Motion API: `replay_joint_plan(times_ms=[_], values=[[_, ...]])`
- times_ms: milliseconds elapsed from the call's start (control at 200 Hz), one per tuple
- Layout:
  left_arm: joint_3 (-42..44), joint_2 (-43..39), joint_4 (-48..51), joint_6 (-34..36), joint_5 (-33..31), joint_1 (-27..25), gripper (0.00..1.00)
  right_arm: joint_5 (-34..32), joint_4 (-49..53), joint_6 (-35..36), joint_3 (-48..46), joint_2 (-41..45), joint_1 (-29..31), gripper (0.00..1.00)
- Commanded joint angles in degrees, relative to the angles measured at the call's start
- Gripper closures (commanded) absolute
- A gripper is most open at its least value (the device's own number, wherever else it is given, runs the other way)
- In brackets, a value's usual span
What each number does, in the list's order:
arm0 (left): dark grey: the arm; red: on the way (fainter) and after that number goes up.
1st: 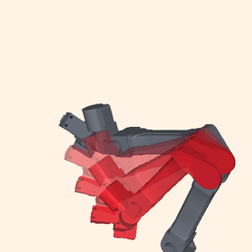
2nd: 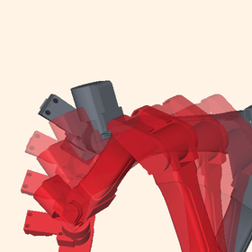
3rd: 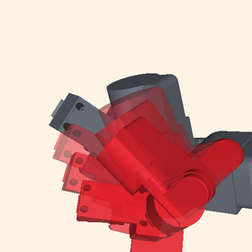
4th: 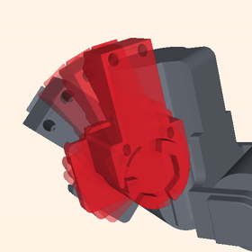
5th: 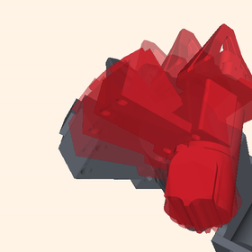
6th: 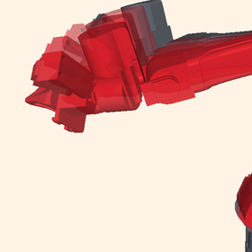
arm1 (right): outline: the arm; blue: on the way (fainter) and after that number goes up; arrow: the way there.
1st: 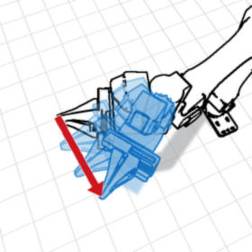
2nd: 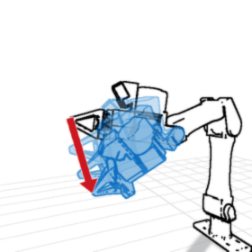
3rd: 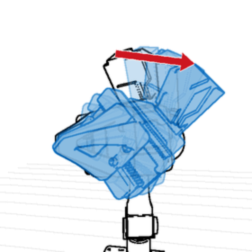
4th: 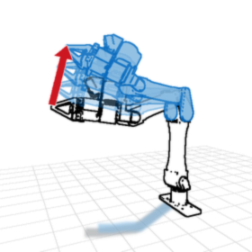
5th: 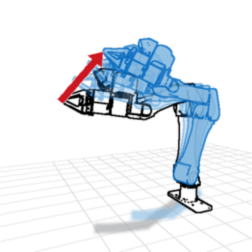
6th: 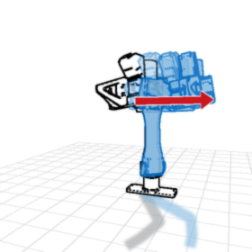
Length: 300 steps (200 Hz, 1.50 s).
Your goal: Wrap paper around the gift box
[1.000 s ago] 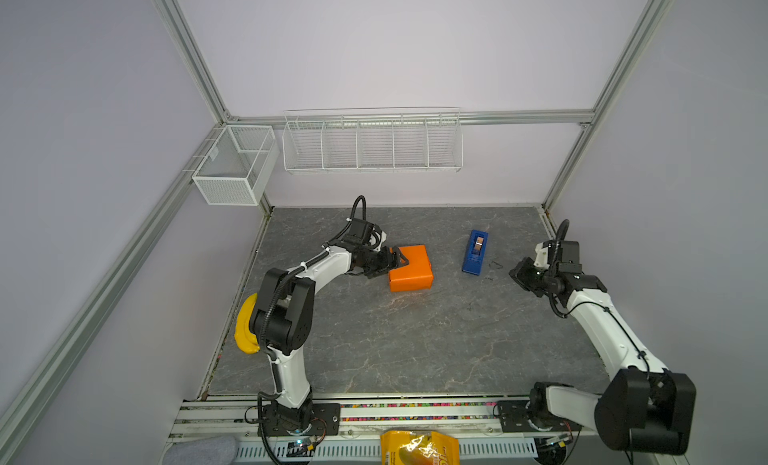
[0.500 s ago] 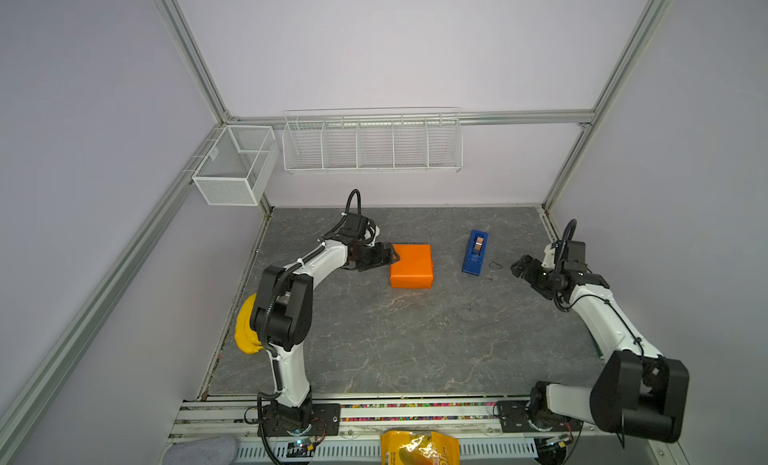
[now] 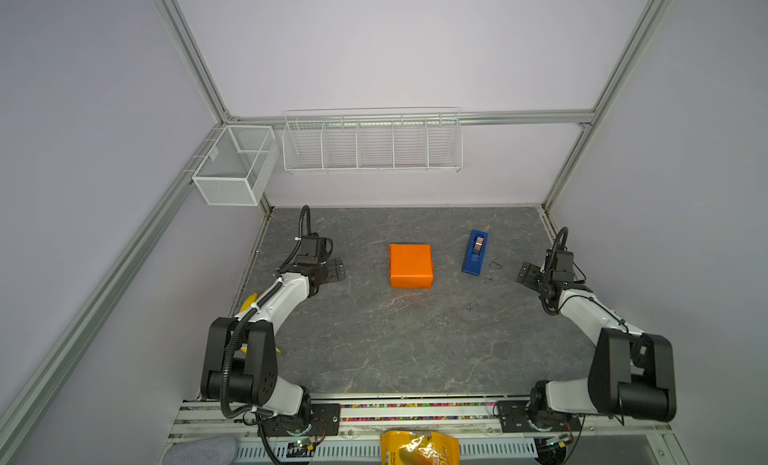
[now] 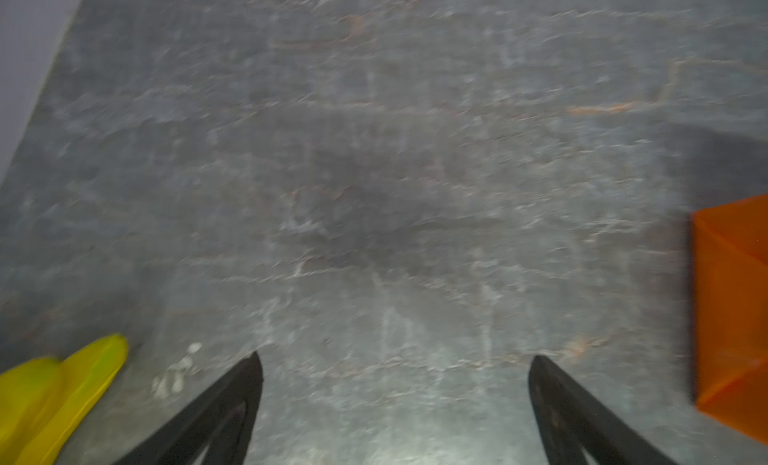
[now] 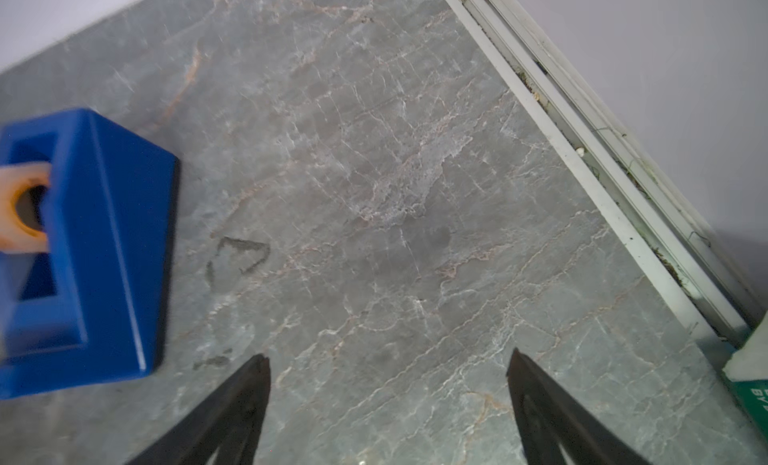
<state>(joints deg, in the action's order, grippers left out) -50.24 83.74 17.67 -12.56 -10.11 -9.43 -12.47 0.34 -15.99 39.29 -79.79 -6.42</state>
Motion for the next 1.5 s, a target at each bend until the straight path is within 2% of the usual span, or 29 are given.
replay_joint_plan(times_ms=[0, 190, 330, 515, 670, 745, 965, 1050, 1145, 1265, 1495], values=[[5.58, -3.24, -11.69, 2.42, -8.54, 1.75, 0.01, -6.37, -15.55, 6.74, -3.13, -0.68, 2.34, 0.10], [15.25, -4.26, -29.32, 9.48, -6.92, 3.40, 0.00, -2.95, -30.03, 9.90, -9.66, -1.55, 3.48, 0.10], [19.29, -3.73, -40.96, 10.01, -3.39, 5.44, 0.00, 0.65, -39.38, 11.61, -14.73, -1.88, 3.73, 0.10], [20.26, -0.73, -49.77, 11.74, -0.51, 5.73, 0.00, 4.99, -44.01, 14.71, -16.27, -3.37, 4.82, 0.10], [22.58, 2.23, -57.30, 11.31, 2.22, 7.44, 0.00, 4.62, -53.38, 16.11, -18.58, -8.27, 5.82, 0.11], [22.73, 2.33, -57.56, 11.66, 3.51, 7.67, 0.00, 4.51, -50.19, 16.25, -17.78, -7.47, 6.13, 0.11], [25.49, 2.66, -61.61, 11.93, 5.29, 7.76, 0.00, 3.16, -50.73, 16.74, -17.84, -7.63, 6.77, 0.12], [28.46, 5.19, -71.09, 12.96, 6.77, 7.76, 0.01, 3.27, -50.66, 16.82, -17.65, -7.83, 6.83, 0.11], [27.05, 3.42, -65.27, 13.20, 7.15, 7.76, 0.01, 3.34, -50.61, 16.79, -17.66, -7.75, 6.84, 0.11], [27.78, 5.12, -69.56, 12.79, 4.43, 7.75, 0.01, 3.31, -50.61, 16.91, -17.66, -7.83, 6.90, 0.12], [27.72, 4.85, -68.82, 12.98, 4.40, 7.70, 0.01, 3.28, -50.55, 16.94, -17.67, -7.80, 6.93, 0.12]])
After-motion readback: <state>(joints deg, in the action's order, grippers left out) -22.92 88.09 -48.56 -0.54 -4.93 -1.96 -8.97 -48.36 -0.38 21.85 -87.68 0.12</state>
